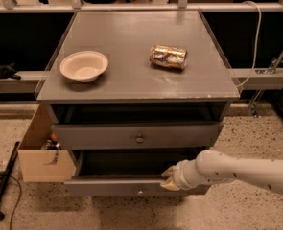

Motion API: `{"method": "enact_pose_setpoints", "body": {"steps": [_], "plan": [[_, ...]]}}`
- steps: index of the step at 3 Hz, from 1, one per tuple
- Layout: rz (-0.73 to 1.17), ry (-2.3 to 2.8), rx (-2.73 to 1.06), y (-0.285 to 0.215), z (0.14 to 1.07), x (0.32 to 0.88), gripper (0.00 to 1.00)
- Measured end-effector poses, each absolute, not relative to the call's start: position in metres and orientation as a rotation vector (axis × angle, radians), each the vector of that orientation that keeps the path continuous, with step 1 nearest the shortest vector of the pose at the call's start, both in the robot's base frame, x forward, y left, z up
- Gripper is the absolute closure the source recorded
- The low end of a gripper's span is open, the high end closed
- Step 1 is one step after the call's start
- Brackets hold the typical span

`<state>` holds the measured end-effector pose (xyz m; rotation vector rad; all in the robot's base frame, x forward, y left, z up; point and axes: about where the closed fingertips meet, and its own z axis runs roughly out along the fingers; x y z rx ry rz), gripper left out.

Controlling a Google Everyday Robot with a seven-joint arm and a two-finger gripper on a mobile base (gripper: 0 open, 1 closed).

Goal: Open middle drawer

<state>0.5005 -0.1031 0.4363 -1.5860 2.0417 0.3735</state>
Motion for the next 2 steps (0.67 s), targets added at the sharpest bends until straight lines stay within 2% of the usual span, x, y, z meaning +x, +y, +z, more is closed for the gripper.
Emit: {"method": "enact_pose_setpoints", "body": {"steps": [1, 2], "plan": [[0.38, 1.965, -1.584, -0.093, 0.464, 0.443, 1.0], [0.444, 1.982, -1.585, -0.091, 0.455, 0.393, 0.81]]}}
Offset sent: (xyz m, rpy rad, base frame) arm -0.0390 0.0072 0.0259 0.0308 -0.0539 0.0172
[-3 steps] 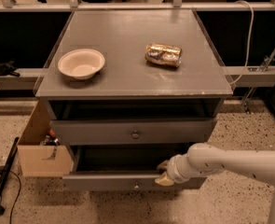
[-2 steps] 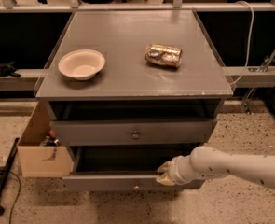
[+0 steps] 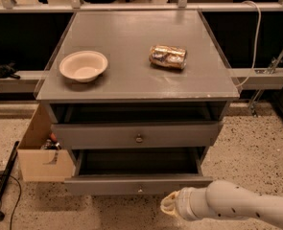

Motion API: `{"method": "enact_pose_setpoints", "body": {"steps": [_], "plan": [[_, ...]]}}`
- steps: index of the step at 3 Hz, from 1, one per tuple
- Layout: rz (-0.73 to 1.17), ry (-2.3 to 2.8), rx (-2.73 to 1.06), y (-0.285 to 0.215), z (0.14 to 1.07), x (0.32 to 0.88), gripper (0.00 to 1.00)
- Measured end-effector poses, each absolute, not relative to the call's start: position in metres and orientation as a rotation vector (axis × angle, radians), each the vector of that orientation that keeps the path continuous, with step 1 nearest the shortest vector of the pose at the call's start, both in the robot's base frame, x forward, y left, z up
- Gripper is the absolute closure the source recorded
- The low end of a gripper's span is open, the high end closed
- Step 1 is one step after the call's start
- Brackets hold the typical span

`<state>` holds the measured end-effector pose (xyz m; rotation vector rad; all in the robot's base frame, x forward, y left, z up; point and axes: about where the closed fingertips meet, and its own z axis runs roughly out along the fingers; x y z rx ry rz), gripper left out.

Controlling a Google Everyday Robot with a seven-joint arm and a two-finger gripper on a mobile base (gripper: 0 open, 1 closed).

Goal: Open middle drawer

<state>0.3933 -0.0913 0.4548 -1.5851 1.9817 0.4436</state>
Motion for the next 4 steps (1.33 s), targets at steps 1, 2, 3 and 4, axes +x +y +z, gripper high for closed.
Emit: {"method": "enact_pose_setpoints", "body": {"steps": [1, 2, 3, 4], "plan": [[0.439, 1.99, -1.581, -0.0946, 0.4535, 0.3949, 0.58], [0.439, 1.99, -1.581, -0.0946, 0.4535, 0.3949, 0.34], [0.439, 1.99, -1.581, -0.0946, 0.4534, 0.3949, 0.29], [0.439, 1.99, -1.581, -0.0946, 0.4534, 0.3949, 0.51]]}}
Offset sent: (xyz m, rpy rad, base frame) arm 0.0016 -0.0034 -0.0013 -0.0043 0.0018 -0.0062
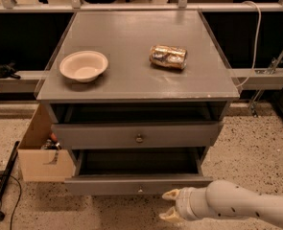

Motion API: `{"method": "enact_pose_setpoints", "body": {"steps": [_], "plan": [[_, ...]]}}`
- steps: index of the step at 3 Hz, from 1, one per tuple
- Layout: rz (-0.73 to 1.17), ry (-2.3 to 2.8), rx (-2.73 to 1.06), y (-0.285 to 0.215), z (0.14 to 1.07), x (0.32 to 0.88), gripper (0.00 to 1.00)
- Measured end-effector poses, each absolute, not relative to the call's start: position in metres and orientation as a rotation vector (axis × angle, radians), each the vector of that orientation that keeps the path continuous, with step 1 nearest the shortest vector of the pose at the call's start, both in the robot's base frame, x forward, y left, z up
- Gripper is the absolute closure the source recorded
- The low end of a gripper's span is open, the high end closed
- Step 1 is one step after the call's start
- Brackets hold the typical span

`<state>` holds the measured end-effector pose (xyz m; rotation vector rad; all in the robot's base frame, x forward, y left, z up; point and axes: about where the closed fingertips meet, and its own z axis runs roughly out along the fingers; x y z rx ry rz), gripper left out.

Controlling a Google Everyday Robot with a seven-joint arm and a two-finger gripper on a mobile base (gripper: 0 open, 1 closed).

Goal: Open middle drawer

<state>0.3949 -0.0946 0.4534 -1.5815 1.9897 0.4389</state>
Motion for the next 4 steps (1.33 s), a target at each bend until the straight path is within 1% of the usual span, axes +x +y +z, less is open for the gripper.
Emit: {"method": "enact_pose_setpoints", "body": {"steps": [1, 2, 3, 4], "plan": [[0.439, 1.99, -1.582, -0.095, 0.453, 0.395, 0.75], [0.439, 1.99, -1.582, -0.095, 0.453, 0.395, 0.71], [0.414, 1.991, -1.593, -0.095, 0.457, 0.41, 0.48], [0.376, 2.002, -1.595, -0.102, 0.459, 0.437, 0.24]]}}
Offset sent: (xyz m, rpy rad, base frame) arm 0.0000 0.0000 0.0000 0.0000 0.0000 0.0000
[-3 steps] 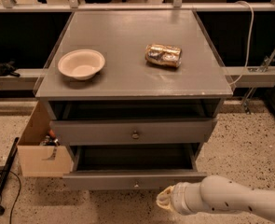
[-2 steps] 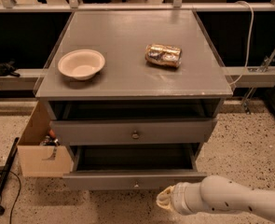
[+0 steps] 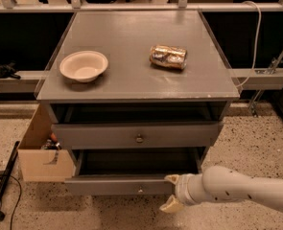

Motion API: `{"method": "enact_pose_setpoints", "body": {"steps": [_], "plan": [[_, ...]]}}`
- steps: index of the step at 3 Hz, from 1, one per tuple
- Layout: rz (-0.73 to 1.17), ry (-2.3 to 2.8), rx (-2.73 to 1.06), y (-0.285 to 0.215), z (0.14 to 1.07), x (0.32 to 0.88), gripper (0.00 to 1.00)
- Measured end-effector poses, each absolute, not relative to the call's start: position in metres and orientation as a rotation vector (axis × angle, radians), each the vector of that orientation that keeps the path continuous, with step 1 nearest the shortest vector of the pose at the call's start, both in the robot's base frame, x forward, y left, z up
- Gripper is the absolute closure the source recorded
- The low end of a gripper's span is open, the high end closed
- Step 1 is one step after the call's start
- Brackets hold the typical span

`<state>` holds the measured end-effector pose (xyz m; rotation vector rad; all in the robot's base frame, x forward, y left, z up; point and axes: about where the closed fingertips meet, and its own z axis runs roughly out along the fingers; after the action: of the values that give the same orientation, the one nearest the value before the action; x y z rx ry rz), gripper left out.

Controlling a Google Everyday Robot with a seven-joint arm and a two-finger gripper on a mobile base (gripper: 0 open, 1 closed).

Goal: Open middle drawer

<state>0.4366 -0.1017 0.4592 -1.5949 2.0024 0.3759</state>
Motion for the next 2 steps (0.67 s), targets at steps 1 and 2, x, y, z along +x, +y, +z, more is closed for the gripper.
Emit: {"method": "enact_pose_setpoints", "body": {"steps": [1, 2], "plan": [[0.342, 2.023, -1.577, -0.1163, 0.4505, 0.4625, 0.02], [0.337, 2.025, -1.572, -0.1184, 0.4507, 0.4653, 0.15]]}}
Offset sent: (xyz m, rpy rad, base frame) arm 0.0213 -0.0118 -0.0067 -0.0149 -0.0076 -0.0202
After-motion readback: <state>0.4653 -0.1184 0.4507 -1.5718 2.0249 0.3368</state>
